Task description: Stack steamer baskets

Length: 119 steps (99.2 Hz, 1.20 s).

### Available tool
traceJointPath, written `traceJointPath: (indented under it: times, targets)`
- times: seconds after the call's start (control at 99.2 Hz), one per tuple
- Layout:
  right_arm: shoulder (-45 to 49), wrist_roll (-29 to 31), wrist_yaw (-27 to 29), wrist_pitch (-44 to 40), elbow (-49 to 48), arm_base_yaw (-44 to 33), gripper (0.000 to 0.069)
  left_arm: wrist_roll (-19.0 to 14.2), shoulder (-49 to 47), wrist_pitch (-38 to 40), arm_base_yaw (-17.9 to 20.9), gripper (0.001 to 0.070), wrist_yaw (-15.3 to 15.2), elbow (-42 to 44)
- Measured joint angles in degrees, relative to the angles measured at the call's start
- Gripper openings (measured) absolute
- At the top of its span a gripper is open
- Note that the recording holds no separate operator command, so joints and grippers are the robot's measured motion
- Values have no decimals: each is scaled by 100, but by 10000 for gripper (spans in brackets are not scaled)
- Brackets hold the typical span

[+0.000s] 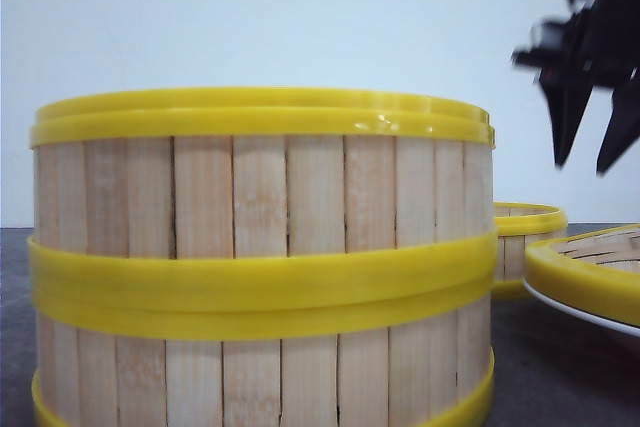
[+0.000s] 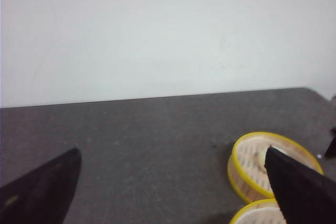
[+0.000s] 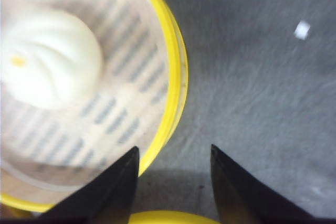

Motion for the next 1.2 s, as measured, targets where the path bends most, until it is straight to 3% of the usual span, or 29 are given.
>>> traceJointPath:
  times: [0.615, 0.918, 1.2]
  targets:
    - [857, 48, 422, 118, 22, 516, 238, -28, 13, -39, 0, 695, 0, 2]
    - [944, 334, 444, 533, 33, 708, 40, -28, 20, -177, 0, 695, -22, 0]
    - [1014, 424, 485, 221, 1185, 612, 26, -28, 20, -177, 0, 695, -22, 0]
